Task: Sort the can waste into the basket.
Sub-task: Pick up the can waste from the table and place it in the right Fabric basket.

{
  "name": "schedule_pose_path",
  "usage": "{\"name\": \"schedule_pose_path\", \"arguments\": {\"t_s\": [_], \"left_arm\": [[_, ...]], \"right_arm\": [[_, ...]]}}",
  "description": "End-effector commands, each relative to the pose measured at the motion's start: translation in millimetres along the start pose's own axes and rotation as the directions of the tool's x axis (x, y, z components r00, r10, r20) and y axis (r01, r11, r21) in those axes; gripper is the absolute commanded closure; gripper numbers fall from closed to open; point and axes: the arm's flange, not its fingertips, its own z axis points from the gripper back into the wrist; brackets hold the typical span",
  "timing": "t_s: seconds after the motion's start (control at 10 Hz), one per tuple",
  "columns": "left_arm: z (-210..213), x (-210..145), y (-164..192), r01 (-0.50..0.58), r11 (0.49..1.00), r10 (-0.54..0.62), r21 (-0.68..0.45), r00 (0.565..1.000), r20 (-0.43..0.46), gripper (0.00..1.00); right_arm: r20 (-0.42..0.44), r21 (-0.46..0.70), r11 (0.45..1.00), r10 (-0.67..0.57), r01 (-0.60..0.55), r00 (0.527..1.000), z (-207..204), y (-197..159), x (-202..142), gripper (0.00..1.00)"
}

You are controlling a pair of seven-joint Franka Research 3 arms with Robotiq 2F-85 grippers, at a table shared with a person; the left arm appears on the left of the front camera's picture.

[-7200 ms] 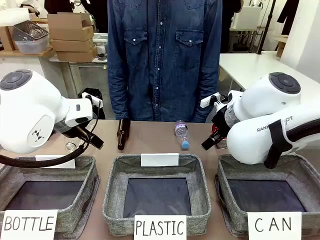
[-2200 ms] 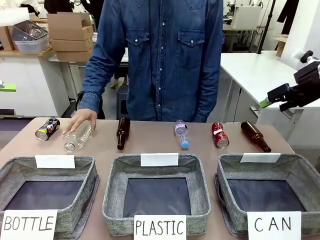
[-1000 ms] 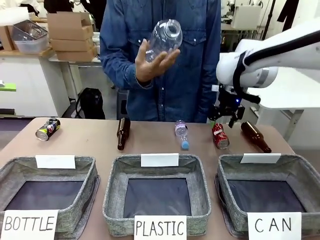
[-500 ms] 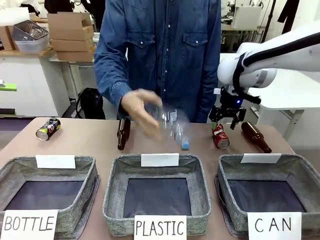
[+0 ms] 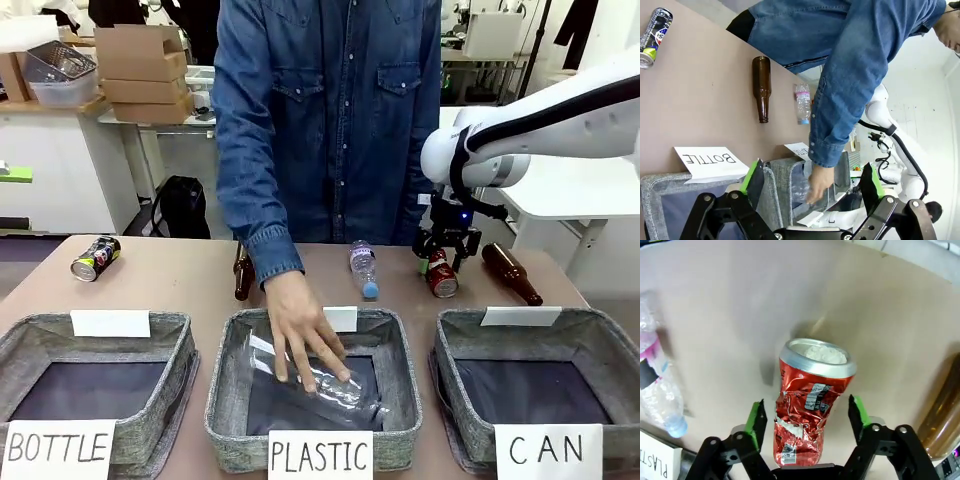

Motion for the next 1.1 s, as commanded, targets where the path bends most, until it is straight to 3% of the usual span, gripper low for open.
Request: {"name": "schedule_pose_path", "arguments": {"t_s": [0.0, 0.1, 0.8, 1.0], "left_arm": [[-1.7, 0.0, -0.5, 0.006, 1.0, -0.006, -0.02, 1.0, 0.01, 0.0], [-1.7, 0.0, -0.5, 0.006, 1.0, -0.006, -0.02, 1.0, 0.01, 0.0], [-1.7, 0.0, -0.5, 0.006, 1.0, -0.006, -0.02, 1.0, 0.01, 0.0], [-1.7, 0.0, -0.5, 0.006, 1.0, -0.006, -0.02, 1.0, 0.01, 0.0]], "right_arm": [[-0.015, -0.05, 0.999, -0.024, 0.023, 1.0, 9.3, 3.4, 4.3, 0.86], [-0.019, -0.075, 0.997, -0.031, 0.029, 0.999, 8.2, 4.0, 4.7, 1.0], [-0.053, -0.037, 0.999, 0.001, -0.003, 0.999, 18.5, -3.5, -1.3, 0.95], [-0.053, -0.003, 0.986, 0.164, -0.164, 0.985, 75.5, -23.9, -64.2, 0.95]]}}
